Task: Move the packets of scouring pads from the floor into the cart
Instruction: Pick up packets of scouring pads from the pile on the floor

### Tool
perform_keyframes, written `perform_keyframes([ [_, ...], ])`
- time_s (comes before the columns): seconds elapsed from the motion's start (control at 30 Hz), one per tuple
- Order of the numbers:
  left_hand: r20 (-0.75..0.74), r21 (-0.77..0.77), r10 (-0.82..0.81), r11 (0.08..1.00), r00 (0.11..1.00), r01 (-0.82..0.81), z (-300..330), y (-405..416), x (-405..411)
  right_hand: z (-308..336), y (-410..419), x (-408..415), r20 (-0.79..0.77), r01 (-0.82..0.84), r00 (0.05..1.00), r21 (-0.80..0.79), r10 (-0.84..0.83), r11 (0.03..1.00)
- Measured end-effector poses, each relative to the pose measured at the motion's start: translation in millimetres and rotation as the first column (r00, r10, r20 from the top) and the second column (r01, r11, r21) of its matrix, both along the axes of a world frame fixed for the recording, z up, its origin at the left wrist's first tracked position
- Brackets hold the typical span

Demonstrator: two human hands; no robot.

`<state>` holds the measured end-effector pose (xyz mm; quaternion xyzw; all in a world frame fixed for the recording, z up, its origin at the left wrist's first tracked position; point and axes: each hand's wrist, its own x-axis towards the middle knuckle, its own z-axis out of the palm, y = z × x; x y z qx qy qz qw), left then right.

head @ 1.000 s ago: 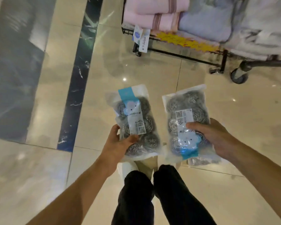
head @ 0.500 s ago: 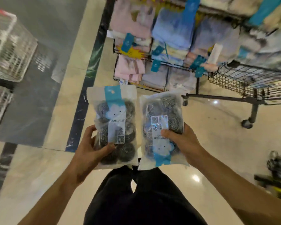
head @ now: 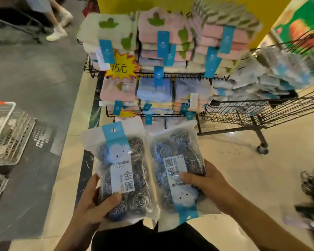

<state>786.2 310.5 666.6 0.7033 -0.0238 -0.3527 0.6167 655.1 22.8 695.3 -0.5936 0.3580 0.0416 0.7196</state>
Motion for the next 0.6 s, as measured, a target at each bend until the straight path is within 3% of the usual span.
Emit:
perform_keyframes([
  [0.27, 0.046, 0.013, -0.22, 0.976, 0.974, 0.219, 19.2, -26.0, 72.6, 20.7, 20.0, 7.8, 0.058, 0.317, 0.946, 0.029, -0.319, 0.948],
  [0.37, -0.009, 0.014, -0.267, 0.964, 0.964, 0.267, 29.4, -29.4, 99.7, 18.2, 36.4, 13.9, 0.057, 0.434, 0.899, 0.024, -0.435, 0.9],
  [0.6, -0.072, -0.025, -0.528, 0.849, 0.846, 0.528, 42.1, -63.3, 145.5, 32.2, 83.1, 2.4, 0.115, 0.65, 0.751, 0.044, -0.651, 0.758],
])
